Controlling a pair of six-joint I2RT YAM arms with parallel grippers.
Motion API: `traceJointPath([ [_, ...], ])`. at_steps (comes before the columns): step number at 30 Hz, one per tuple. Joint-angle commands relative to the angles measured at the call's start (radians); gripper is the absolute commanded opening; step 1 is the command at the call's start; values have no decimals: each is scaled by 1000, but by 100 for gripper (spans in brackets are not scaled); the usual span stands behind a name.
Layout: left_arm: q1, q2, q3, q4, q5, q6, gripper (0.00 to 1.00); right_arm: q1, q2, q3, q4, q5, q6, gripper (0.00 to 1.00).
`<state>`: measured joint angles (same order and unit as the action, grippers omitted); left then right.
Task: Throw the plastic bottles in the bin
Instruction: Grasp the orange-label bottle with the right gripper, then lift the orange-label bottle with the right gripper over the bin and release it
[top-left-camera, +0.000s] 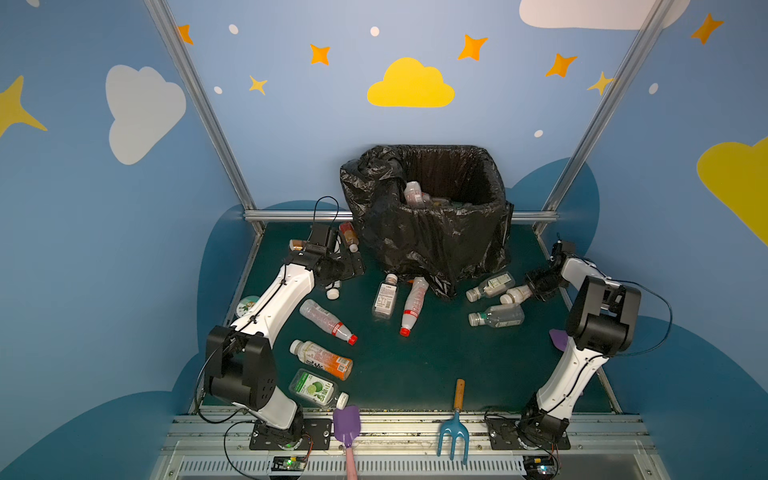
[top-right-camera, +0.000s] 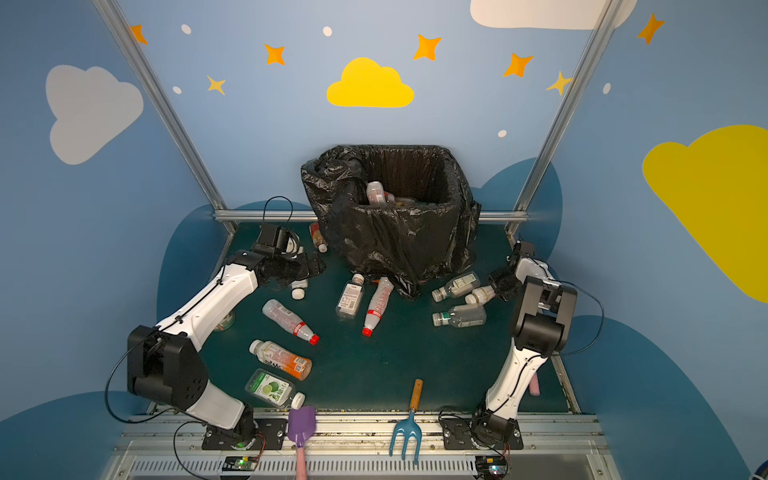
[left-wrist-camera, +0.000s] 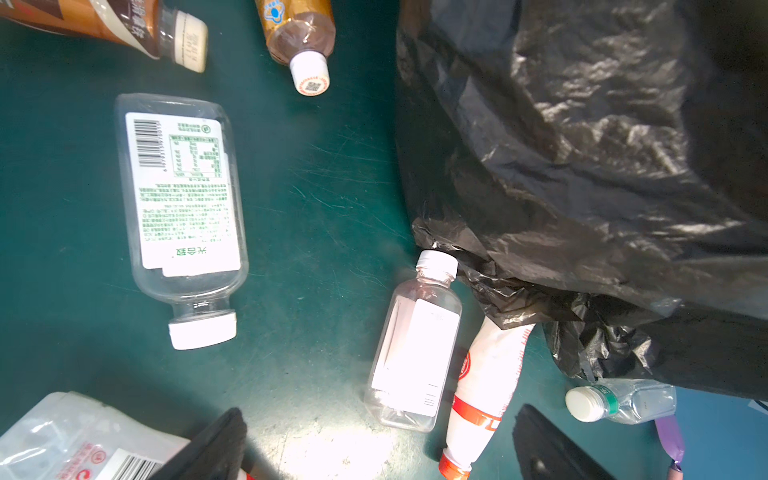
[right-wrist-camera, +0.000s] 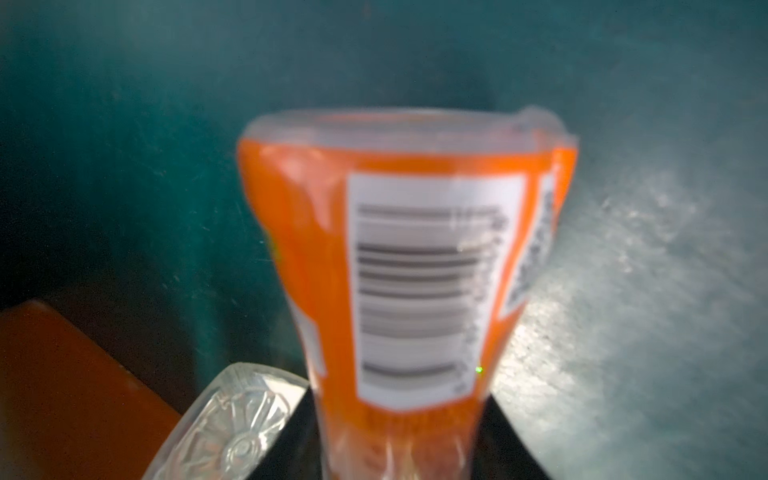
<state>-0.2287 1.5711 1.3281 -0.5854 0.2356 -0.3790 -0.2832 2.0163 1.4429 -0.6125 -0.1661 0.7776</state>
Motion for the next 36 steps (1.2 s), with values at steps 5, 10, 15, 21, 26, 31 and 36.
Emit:
traceJointPath([
  [5,17,-5,6,-10,21,26,100,-9,-140,-75,45,33,32,27],
  [10,27,5,31,-26,22,37,100,-14,-305,-164,113,89,58,28],
  [15,35,10,77,-44,21,50,100,-11,-539,-283,199,177,66,27],
  [21,44,6,128,-58,8,52,100,41,-892,-370,314,328,-2,27],
  [26,52,0,170,-60,2,45,100,197,-1103,-338,499,446,-215,28],
  [31,69,-3,209,-59,6,25,100,355,-971,-54,557,324,-396,29],
  [36,81,-14,229,-54,16,17,100,493,-581,387,498,126,-489,34],
])
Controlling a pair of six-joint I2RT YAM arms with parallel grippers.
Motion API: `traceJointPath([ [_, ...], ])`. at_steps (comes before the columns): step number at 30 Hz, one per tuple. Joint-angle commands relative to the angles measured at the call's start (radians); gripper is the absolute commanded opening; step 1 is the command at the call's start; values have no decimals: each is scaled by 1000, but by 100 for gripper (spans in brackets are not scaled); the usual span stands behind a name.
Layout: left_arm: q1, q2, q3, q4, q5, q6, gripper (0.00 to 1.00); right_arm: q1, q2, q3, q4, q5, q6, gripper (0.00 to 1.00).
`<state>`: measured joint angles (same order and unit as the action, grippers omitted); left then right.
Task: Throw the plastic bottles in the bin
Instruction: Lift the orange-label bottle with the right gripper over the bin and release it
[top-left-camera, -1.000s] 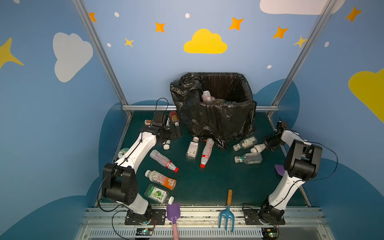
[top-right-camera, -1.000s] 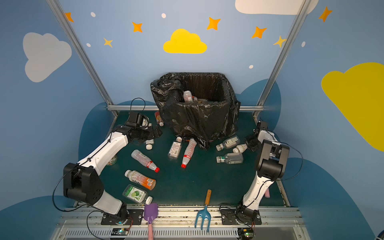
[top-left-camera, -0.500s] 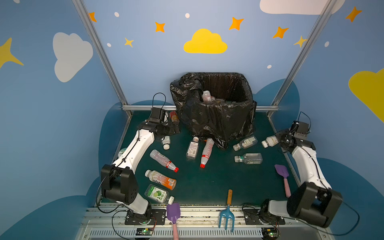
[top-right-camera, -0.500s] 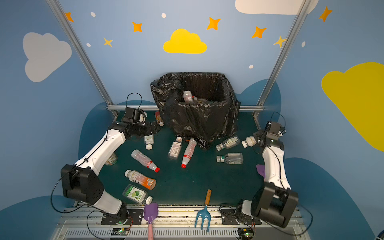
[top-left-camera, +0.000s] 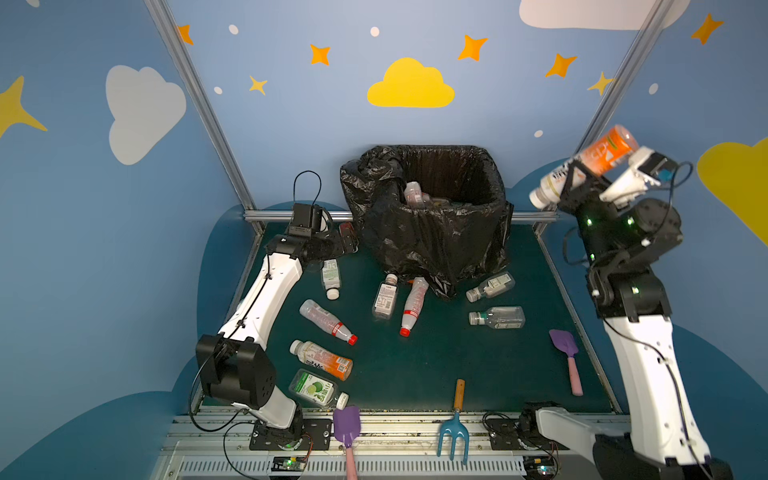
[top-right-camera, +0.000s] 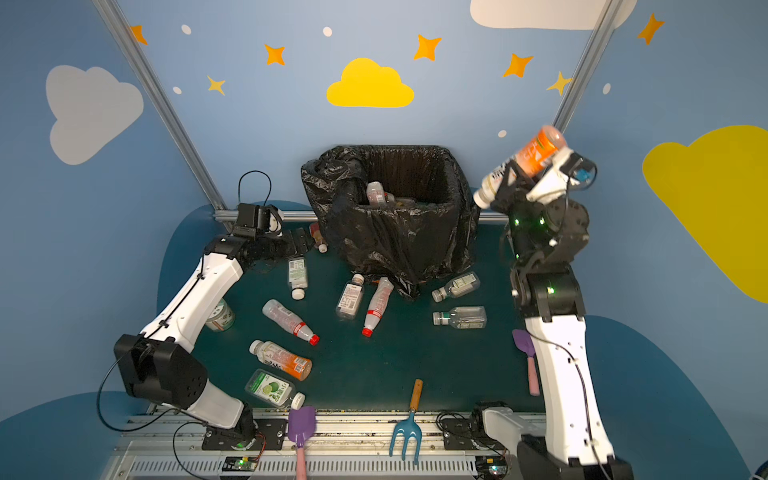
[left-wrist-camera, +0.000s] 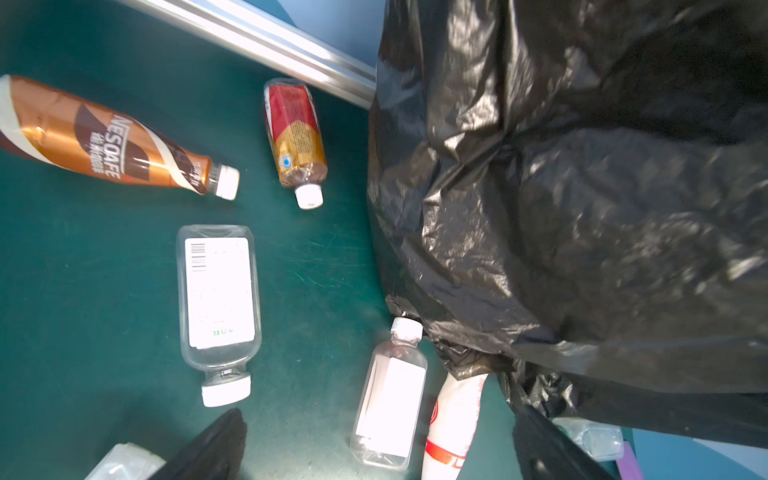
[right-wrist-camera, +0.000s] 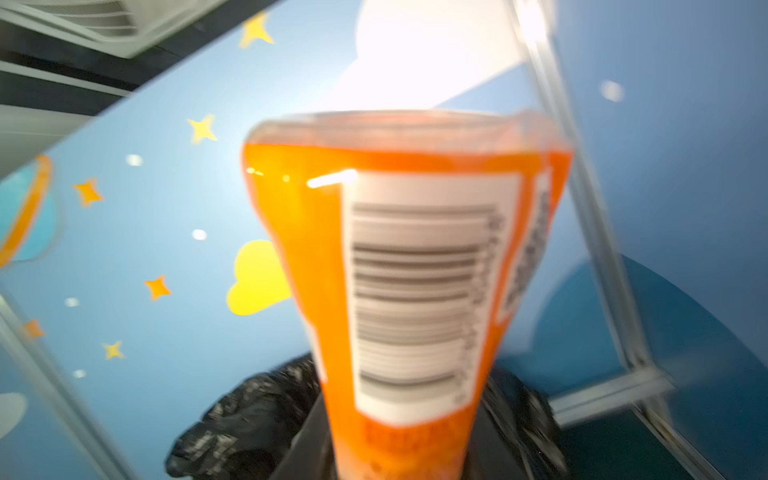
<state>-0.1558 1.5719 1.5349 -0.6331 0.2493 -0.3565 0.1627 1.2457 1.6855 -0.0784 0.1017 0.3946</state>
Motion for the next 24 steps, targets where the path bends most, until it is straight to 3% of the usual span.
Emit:
traceJointPath([
  [1,10,-15,24,-7,2,-7,100,58,293,296,-137,-189,-116,39],
  [3,16,-17,30,-22,-1,-11,100,71,551,693,-429,-287,-118,69],
  [4,20,-20,33,-31,-1,-14,100,75,645,858,-536,-307,-116,80],
  [6,29,-32,35,-57,-11,-15,100,79,755,1084,-669,-310,-113,87],
  [7,34,-39,31,-65,-19,-13,100,78,757,1102,-670,-308,-110,88],
  [9,47,-65,5,-70,-25,-12,100,76,678,992,-588,-297,-104,88],
  [14,85,-114,-71,-72,-30,-35,100,55,331,462,-311,-252,-103,91],
  [20,102,-108,-128,-109,-71,-73,100,15,58,71,-284,-214,-134,90],
  [24,104,-90,-158,-137,-85,-98,100,2,-23,-88,-336,-229,-143,89],
])
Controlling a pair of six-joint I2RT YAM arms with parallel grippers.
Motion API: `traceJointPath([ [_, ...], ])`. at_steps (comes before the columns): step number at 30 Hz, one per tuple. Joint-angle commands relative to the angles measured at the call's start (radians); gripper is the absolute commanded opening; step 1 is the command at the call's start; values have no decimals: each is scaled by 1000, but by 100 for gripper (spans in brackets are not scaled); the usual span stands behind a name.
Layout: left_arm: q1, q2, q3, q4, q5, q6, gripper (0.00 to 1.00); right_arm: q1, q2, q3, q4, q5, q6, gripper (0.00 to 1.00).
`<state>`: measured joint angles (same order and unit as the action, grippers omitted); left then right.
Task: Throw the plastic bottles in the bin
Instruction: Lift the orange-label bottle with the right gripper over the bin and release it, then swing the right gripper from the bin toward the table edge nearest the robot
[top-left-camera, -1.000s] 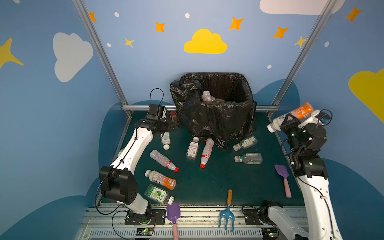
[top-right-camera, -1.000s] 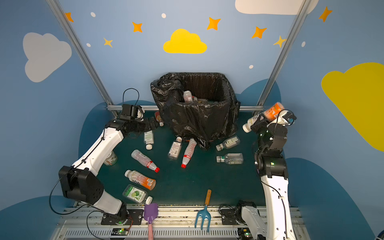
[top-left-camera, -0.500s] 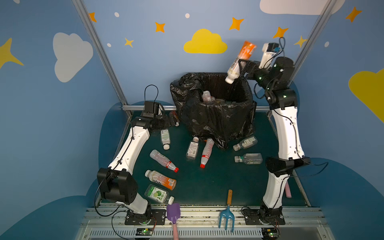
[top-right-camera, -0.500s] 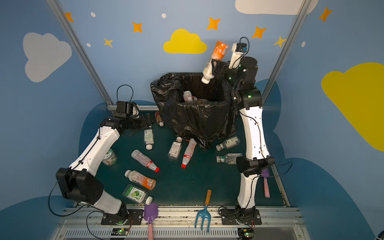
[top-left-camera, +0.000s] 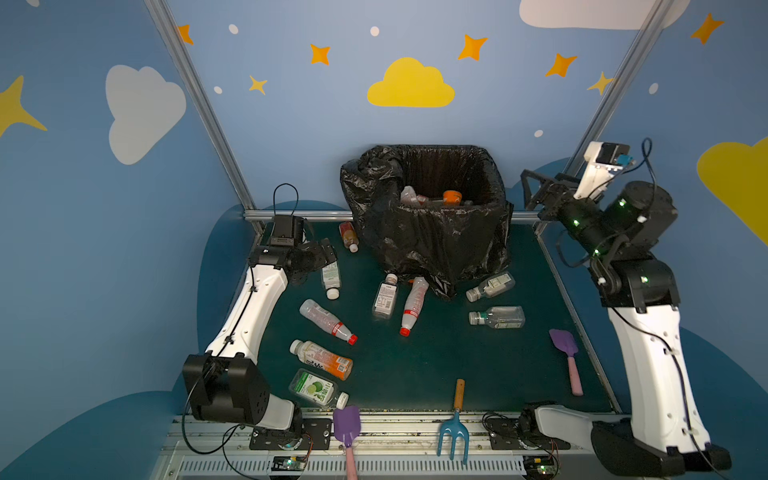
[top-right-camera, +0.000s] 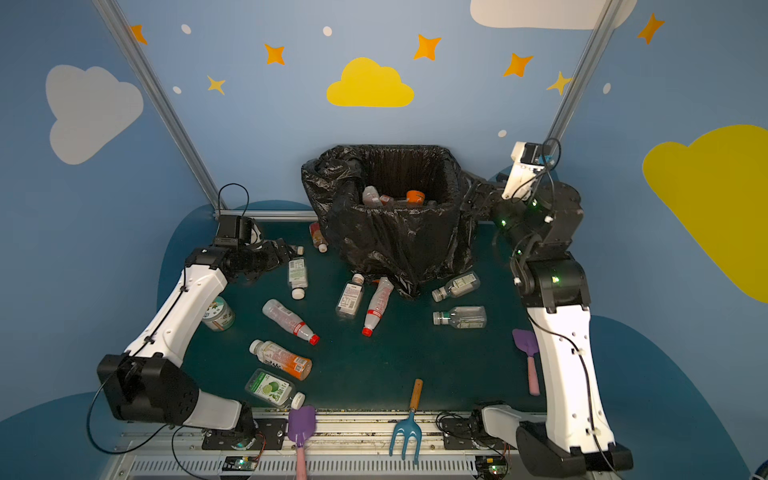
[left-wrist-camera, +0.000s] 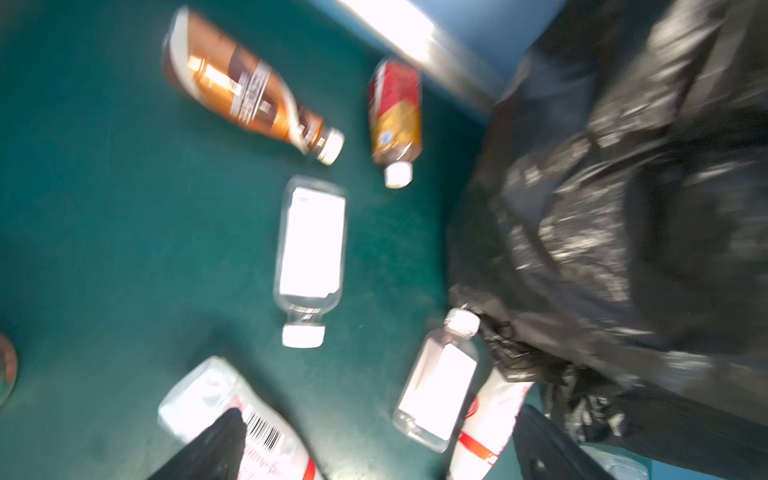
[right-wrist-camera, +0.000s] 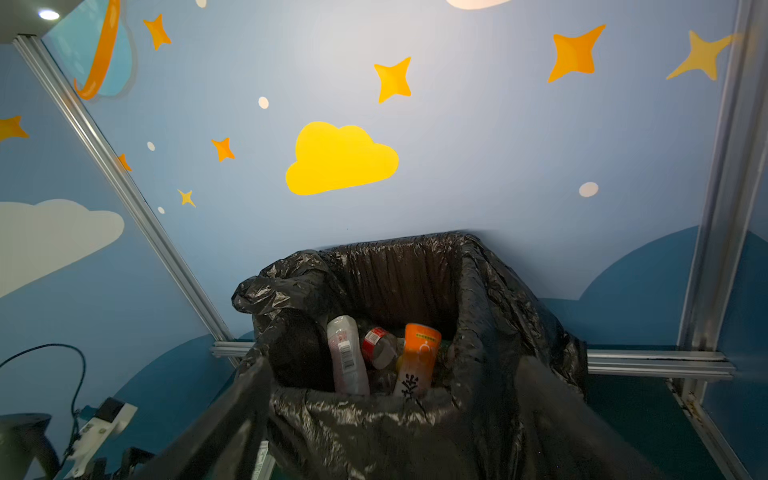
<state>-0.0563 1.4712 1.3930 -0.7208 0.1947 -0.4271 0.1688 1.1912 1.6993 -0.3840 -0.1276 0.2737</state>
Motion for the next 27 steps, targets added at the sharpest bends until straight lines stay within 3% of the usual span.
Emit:
traceJointPath([
  [1,5,13,-25,-60,-40,-36,100,-3,18,-135,-45,-13,-29,88],
  [4,7,24,-40,-121,-60,-65,97,-1,-7,-199,-95,-62,-33,85],
  [8,16,37,-63,-201,0,-78,95,11,-10,-255,-139,-133,-30,82],
  [12,14,15,-146,-242,53,-109,95,33,34,-261,-184,-270,-57,81],
  [15,12,-27,-209,-264,44,-115,95,75,74,-249,-243,-418,-146,81],
  [19,13,-122,-275,-205,40,-167,96,209,99,-254,-290,-476,-263,82],
  [24,10,-276,-325,-13,89,-282,96,415,152,-277,-240,-555,-298,82],
  [27,1,-376,-295,18,59,-350,97,555,195,-276,-222,-559,-284,81],
])
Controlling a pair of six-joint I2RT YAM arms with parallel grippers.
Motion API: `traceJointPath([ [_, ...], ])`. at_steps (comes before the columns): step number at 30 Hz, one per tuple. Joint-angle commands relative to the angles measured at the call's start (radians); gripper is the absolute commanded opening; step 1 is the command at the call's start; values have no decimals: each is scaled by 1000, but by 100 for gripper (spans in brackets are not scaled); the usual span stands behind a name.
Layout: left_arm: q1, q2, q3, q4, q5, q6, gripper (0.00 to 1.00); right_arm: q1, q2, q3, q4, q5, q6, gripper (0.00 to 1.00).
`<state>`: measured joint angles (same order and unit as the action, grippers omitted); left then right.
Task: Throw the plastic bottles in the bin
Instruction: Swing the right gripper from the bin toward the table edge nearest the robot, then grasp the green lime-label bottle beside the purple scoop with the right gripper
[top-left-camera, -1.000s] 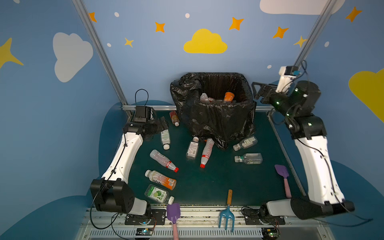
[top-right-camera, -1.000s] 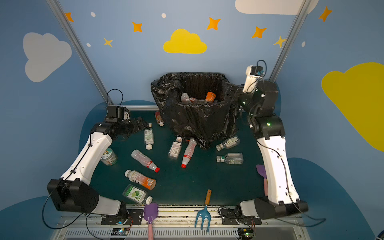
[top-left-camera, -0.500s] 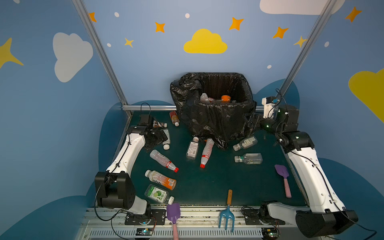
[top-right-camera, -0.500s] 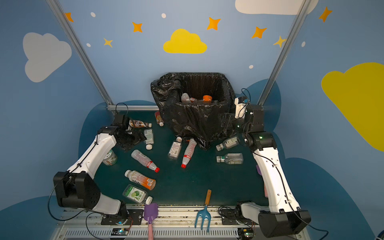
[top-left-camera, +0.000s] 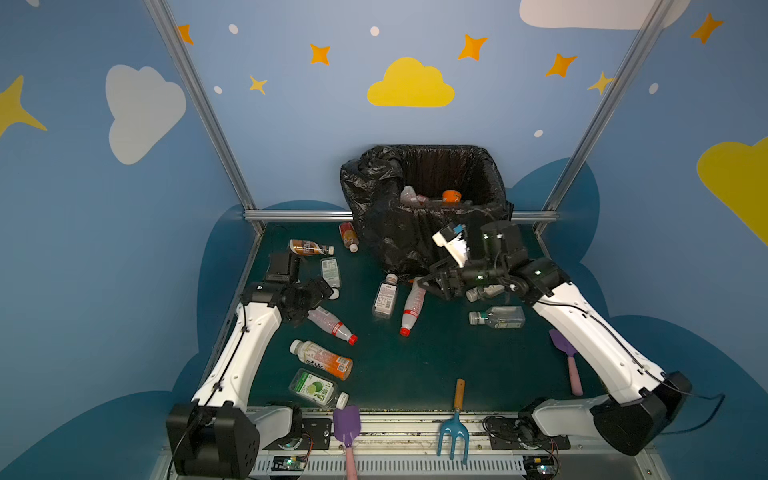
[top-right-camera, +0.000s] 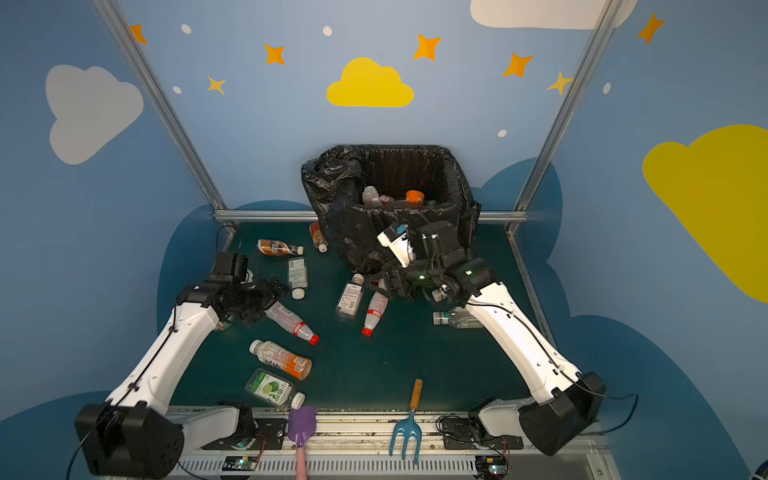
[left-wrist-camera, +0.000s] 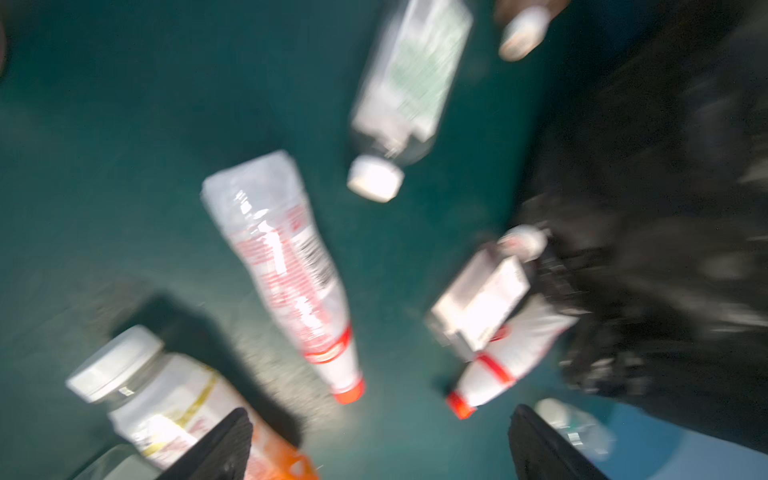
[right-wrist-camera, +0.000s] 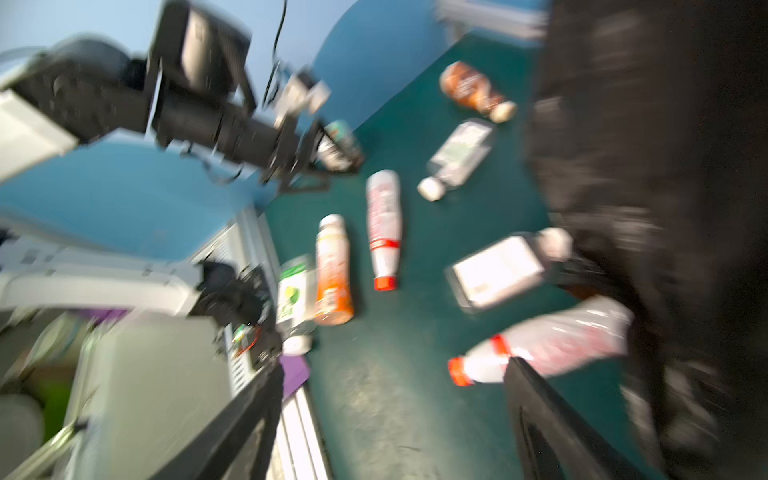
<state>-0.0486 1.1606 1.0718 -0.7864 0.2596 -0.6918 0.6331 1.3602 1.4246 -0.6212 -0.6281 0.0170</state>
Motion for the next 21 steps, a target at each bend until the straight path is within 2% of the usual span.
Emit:
traceJointPath([
  [1,-7,-94,43,80,-23,-79,99,139,34,-12,28,-60,-12,80],
  [6,-8,-201,172,-34,-154,7,100,350,27,-114,81,1,32,80],
  [10,-7,-240,286,-86,-158,59,99,487,35,-116,21,88,26,80],
  [13,-8,-234,361,-129,-115,93,99,561,64,-122,-1,161,30,79],
  [17,-7,-265,380,-115,-55,126,99,679,137,-142,8,268,44,78],
  [21,-7,-313,411,-118,18,68,98,791,273,-86,0,313,71,74],
])
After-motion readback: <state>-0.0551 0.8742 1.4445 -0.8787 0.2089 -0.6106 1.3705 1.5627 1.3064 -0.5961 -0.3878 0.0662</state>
